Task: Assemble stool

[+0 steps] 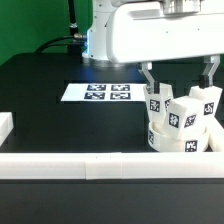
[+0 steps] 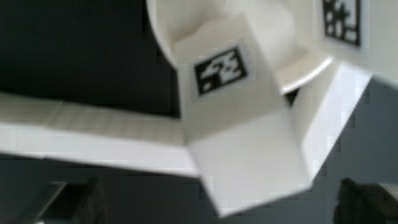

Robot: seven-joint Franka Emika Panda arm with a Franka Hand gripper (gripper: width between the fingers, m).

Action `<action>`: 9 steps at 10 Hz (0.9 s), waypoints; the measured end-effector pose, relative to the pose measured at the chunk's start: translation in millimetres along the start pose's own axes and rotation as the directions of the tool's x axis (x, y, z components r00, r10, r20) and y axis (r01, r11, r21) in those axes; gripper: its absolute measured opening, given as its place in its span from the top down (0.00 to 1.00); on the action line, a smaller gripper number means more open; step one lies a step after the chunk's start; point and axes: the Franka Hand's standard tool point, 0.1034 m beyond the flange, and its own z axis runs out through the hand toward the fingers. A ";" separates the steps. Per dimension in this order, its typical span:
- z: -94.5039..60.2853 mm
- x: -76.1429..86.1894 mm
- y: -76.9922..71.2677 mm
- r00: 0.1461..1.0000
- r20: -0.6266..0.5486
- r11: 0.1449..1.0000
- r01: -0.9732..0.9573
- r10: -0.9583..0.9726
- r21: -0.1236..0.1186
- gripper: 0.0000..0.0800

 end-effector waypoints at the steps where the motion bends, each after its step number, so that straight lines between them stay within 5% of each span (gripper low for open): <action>1: 0.3 -0.6 -3.6 0.997 0.076 0.999 0.026 -0.027 0.021 0.19; 3: 3.4 1.7 -0.8 0.986 0.150 0.997 0.068 -0.072 0.028 0.19; 6: 7.6 8.6 5.5 0.989 0.112 0.995 0.101 -0.100 -0.002 0.19; 9: 14.8 5.0 5.0 0.988 0.116 0.994 0.108 -0.107 -0.007 0.19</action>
Offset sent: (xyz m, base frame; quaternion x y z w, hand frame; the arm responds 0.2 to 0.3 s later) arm 0.0100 -0.0022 -0.0083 -0.0040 0.0325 -0.0740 0.9967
